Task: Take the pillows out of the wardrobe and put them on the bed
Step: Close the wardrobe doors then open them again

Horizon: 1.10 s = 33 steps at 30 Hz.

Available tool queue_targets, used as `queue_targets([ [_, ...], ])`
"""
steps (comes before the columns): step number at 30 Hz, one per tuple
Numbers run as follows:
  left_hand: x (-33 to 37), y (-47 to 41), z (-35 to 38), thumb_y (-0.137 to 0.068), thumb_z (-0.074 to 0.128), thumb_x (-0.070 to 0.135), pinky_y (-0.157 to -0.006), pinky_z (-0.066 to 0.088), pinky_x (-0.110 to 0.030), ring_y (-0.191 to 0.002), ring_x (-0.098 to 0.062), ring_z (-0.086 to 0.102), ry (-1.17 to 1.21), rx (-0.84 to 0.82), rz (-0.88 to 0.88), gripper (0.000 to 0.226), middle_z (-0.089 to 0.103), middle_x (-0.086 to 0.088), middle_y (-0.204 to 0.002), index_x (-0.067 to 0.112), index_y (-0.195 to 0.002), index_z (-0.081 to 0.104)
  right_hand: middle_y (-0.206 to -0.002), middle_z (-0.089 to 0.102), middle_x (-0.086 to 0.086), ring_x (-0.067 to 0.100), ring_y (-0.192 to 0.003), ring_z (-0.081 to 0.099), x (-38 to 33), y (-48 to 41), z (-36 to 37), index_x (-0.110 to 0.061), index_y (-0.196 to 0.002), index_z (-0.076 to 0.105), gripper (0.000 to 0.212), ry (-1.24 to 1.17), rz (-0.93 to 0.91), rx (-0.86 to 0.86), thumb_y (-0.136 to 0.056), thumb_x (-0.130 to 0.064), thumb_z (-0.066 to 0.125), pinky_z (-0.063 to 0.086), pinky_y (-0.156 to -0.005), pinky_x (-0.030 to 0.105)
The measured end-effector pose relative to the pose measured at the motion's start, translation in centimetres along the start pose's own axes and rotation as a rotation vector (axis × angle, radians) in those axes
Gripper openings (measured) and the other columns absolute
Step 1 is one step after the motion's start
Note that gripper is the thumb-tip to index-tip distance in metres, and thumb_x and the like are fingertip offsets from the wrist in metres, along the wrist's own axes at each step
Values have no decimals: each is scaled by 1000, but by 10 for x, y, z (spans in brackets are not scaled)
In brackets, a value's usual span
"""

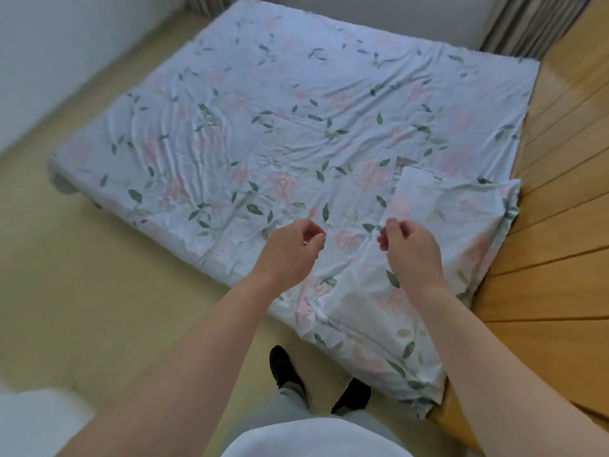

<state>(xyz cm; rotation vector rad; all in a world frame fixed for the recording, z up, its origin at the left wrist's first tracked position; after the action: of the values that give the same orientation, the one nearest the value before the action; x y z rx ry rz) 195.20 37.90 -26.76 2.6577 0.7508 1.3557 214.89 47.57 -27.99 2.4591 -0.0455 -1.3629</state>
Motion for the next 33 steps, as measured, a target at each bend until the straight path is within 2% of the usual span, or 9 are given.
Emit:
queue_targets([
  [2, 1, 17, -41, -99, 56, 32, -75, 54, -25, -80, -7, 71, 31, 95, 2, 13, 73, 12, -88, 25, -99, 67, -86, 73, 0, 23, -86, 69, -44, 7, 17, -16, -84, 68, 41, -2, -85, -54, -103, -43, 44, 55, -83, 42],
  [6, -9, 46, -106, -98, 58, 31, -81, 57, -35, -81, -11, 71, 54, 222, 7, 13, 73, 10, -89, 23, -100, 69, -81, 74, 0, 22, -82, 70, -115, 30, 57, -18, -79, 68, 40, -35, -221, -119, -102, -42, 45, 57, -84, 46],
  [13, -68, 105, -243, -97, 59, 31, -81, 58, -37, -80, -9, 71, 49, 484, -17, 14, 73, 11, -89, 23, -101, 70, -76, 74, -6, 13, -79, 70, -238, 103, 182, -18, -78, 70, 39, -2, -471, -341, -102, -41, 48, 55, -78, 35],
  [16, -104, 138, -292, -96, 59, 31, -78, 58, -34, -78, -8, 70, 21, 596, -55, 14, 73, 11, -87, 23, -99, 70, -75, 74, -6, 9, -74, 68, -271, 139, 245, -16, -79, 70, 40, 33, -545, -459, -102, -41, 48, 51, -70, 30],
  [19, -148, 178, -338, -96, 59, 31, -73, 56, -30, -77, -6, 69, 0, 709, -139, 13, 72, 14, -84, 25, -96, 70, -75, 73, -5, 10, -75, 69, -299, 181, 311, -16, -77, 70, 41, 52, -626, -572, -102, -40, 48, 50, -69, 29],
  [22, -190, 233, -374, -93, 59, 33, -73, 58, -36, -75, -8, 69, 8, 866, -248, 12, 72, 14, -81, 27, -93, 69, -76, 74, -2, 18, -78, 70, -324, 239, 372, -14, -77, 70, 43, 90, -728, -725, -103, -39, 46, 56, -76, 37],
  [24, -214, 277, -392, -93, 60, 32, -75, 57, -37, -76, -11, 69, 16, 968, -330, 12, 73, 11, -82, 25, -94, 70, -78, 74, -3, 19, -80, 70, -335, 282, 408, -14, -78, 70, 43, 119, -798, -827, -103, -38, 46, 54, -78, 37],
  [30, -262, 402, -411, -96, 57, 31, -71, 55, -28, -76, -4, 67, 44, 1228, -593, 11, 71, 14, -83, 29, -94, 68, -72, 73, -7, 13, -74, 70, -350, 409, 491, -17, -77, 69, 39, 118, -933, -1135, -103, -38, 48, 56, -75, 35],
  [33, -275, 454, -408, -97, 57, 31, -69, 54, -24, -76, -2, 66, 62, 1346, -730, 10, 70, 15, -85, 30, -94, 66, -73, 73, -5, 17, -74, 71, -349, 470, 521, -14, -80, 68, 39, 124, -959, -1313, -103, -37, 47, 57, -74, 39],
])
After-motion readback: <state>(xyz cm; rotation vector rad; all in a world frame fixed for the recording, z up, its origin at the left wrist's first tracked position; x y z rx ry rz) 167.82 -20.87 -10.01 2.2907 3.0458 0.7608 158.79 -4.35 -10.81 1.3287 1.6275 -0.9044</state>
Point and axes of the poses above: each hand's wrist, its own y-axis away from the middle knuckle, its own z-axis out of the palm, x = y × z, the point moved 6 cm from there along -y, towards the middle knuckle
